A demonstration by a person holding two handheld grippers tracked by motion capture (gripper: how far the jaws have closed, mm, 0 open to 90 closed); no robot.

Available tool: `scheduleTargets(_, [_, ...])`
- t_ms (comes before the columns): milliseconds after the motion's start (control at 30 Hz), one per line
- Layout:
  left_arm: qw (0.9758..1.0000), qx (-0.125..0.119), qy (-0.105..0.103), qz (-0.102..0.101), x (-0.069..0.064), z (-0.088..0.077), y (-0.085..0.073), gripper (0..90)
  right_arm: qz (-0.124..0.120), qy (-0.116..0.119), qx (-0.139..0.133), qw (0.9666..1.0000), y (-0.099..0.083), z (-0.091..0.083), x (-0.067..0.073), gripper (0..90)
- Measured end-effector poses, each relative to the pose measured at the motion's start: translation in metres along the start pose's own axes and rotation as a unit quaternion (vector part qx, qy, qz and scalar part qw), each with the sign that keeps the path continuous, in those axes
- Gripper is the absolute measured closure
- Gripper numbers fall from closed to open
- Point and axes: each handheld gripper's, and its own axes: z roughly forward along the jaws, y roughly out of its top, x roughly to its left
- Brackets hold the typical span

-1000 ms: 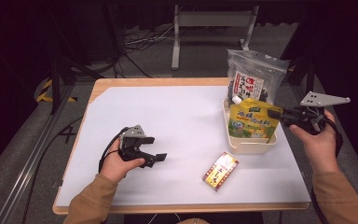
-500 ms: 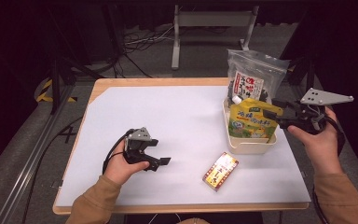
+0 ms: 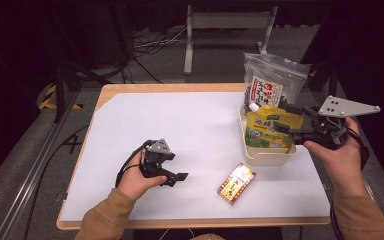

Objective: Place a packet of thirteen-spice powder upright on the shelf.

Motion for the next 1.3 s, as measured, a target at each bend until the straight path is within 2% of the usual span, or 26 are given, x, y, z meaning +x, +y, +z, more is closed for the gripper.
scheduleTargets(67, [1.0000, -0.001, -0.002, 0.001, -0.005, 0.002, 0.002, 15.0, 0.001, 0.013, -0.002, 0.9999, -0.002, 0.003, 0.006, 30.7])
scheduleTargets(133, [0.9999, -0.002, 0.001, 0.014, -0.008, 0.003, 0.005, 14.3, 0.008, 0.033, -0.005, 0.9994, -0.005, 0.006, 0.011, 30.7])
scheduleTargets(300, [0.9997, -0.010, -0.002, 0.021, -0.018, 0.003, 0.013, 11.1, 0.021, 0.056, -0.010, 0.9982, -0.014, 0.010, 0.023, 30.6])
scheduleTargets(367, [0.9996, -0.001, -0.006, 0.027, -0.027, 0.007, 0.019, 10.7, 0.017, 0.051, 0.004, 0.9985, -0.014, 0.011, 0.025, 30.4])
scheduleTargets(500, [0.9994, 0.008, -0.012, 0.032, -0.036, 0.014, 0.024, 10.7, 0.024, 0.054, 0.002, 0.9983, -0.015, 0.011, 0.027, 29.3])
scheduleTargets(600, [0.9992, 0.013, -0.019, 0.034, -0.044, 0.022, 0.031, 10.7, 0.022, 0.048, 0.017, 0.9985, -0.019, 0.012, 0.027, 28.8])
scheduleTargets(833, [0.9986, 0.014, -0.032, 0.040, -0.055, 0.036, 0.041, 10.6, 0.030, 0.036, 0.031, 0.9984, -0.029, 0.006, 0.026, 28.4])
scheduleTargets(1067, [0.9973, 0.025, -0.050, 0.048, -0.065, 0.054, 0.050, 10.1, 0.032, 0.009, 0.048, 0.9983, -0.038, -0.001, 0.027, 27.7])
scheduleTargets(1300, [0.9963, 0.022, -0.059, 0.058, -0.073, 0.072, 0.060, 8.4, 0.036, -0.008, 0.065, 0.9972, -0.046, -0.008, 0.027, 27.3])
